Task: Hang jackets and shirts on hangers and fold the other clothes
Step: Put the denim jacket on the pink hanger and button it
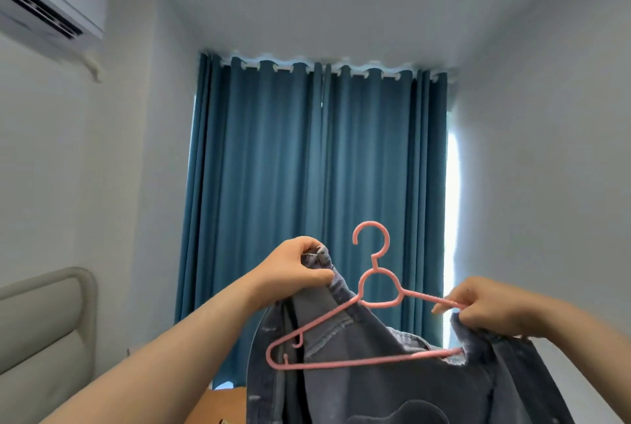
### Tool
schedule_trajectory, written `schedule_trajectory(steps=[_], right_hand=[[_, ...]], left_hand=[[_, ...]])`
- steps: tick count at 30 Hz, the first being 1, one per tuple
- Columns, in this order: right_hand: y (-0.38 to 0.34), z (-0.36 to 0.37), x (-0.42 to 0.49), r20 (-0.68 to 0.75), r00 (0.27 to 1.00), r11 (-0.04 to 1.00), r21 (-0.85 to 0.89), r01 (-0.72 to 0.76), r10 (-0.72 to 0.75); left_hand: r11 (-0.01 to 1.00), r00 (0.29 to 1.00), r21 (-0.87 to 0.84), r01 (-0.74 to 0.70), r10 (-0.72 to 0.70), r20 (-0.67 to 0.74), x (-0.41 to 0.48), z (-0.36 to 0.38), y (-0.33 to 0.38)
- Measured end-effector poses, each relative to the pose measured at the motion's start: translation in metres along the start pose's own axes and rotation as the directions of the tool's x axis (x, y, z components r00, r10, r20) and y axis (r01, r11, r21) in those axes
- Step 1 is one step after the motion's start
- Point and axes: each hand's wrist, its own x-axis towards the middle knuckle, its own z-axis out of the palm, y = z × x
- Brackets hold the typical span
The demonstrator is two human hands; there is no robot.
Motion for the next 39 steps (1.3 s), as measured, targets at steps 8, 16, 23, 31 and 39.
schedule_trajectory(steps=[8, 16, 23, 31, 39], right_hand=[[-0.007, -0.008, -0.013, -0.216, 0.974, 0.978, 0.178, 0.110, -0.070], [-0.039, -0.002, -0.022, -0.330, 0.936, 0.985, -0.149, 0.081, -0.127], [-0.042, 0.019, 0.001, -0.686, 0.636, 0.851, -0.518, -0.084, -0.354], [-0.045, 0.024, 0.033, -0.880, 0.070, 0.842, -0.471, -0.264, -0.471], [-0.041, 0.013, 0.035, -0.943, 0.079, 0.945, -0.326, -0.017, -0.323]], left_hand=[[0.820, 0.986, 0.549, -0.160, 0.108, 0.126, -0.009, -0.010, 0.001], [0.778, 0.980, 0.605, -0.167, 0.198, 0.015, -0.001, -0.031, -0.002], [0.725, 0.966, 0.667, -0.171, 0.258, -0.033, 0.002, -0.045, 0.006], [0.784, 0.930, 0.559, -0.270, 0.362, -0.059, -0.002, -0.050, 0.005], [0.877, 0.945, 0.365, -0.311, 0.326, 0.021, 0.007, -0.055, -0.016]])
